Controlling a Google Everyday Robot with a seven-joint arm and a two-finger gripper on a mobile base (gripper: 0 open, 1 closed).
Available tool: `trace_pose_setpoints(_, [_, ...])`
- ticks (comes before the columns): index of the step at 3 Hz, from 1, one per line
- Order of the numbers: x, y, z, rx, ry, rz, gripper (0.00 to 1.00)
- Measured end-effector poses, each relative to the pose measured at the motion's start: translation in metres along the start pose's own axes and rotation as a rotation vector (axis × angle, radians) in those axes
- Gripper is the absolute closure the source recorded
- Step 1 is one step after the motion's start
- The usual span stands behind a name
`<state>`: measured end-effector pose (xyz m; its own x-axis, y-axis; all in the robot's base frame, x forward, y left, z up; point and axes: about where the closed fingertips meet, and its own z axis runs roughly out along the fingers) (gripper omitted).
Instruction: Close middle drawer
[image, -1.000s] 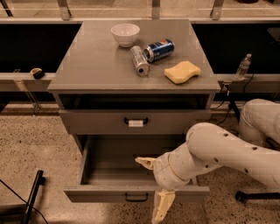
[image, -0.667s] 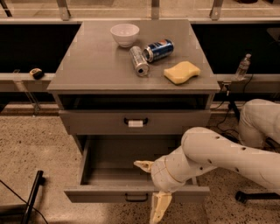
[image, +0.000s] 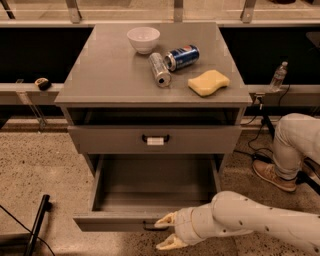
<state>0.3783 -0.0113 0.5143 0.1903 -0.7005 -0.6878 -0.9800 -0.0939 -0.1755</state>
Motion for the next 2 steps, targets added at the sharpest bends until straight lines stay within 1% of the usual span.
trace_pose_setpoints(1, [0.0099,-0.0057,0.0208,0.084,0.007,-0.006,0.73])
trace_pose_setpoints(2, [0.0123,-0.0148,0.0207,0.125,0.014,-0.003,1.0])
